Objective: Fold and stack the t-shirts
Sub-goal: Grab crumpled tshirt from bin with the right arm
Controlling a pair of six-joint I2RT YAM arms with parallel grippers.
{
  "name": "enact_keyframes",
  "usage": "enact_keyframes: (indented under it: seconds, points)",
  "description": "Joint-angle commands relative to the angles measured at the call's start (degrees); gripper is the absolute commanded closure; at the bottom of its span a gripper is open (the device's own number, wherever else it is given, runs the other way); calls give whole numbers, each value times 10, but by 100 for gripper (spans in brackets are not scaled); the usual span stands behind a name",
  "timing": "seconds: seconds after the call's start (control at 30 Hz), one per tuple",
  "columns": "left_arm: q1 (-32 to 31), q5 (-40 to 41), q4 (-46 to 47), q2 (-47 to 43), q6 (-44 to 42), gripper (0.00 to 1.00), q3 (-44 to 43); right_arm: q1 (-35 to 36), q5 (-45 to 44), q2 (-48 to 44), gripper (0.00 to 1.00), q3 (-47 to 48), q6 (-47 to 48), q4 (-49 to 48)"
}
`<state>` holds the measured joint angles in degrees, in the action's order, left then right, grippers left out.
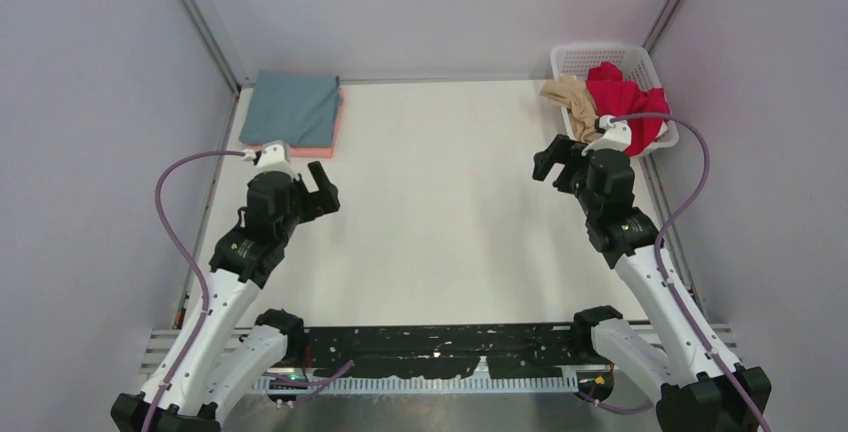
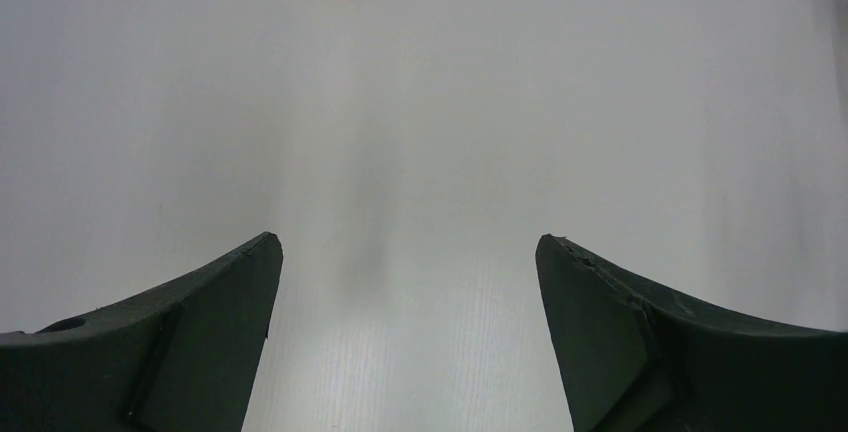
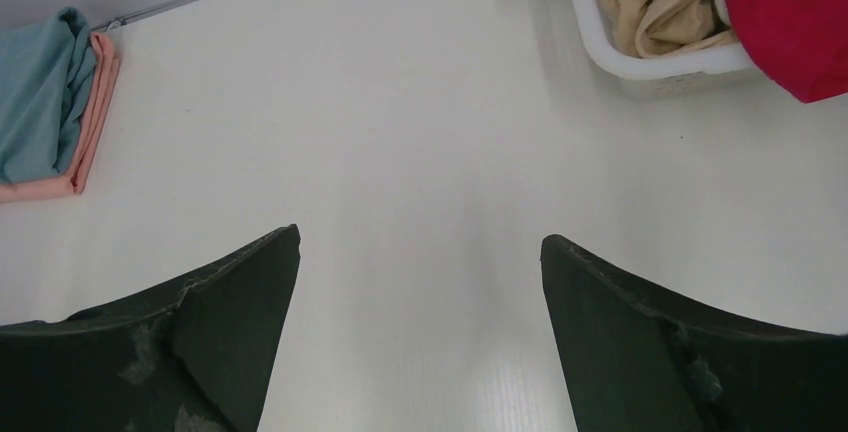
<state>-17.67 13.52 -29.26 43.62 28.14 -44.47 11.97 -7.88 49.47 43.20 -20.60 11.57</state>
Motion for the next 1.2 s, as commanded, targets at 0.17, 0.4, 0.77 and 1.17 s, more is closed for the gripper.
enact_keyframes:
  seconds: [0.17,0.4,0.77,1.17]
  points:
    - [1,1,11,-21,2,0,-7,-13,-160,79,5,152,70,15]
    - [1,5,7,-21,4,1,-5,-165,-102,336,5,360,76,87]
    - [1,3,5,-9,-4,0,-12,-228,-30,665,23,665,70,209]
    - [1,-1,12,-17,-5,0,-11,-233,-119,598,94,790,126,213]
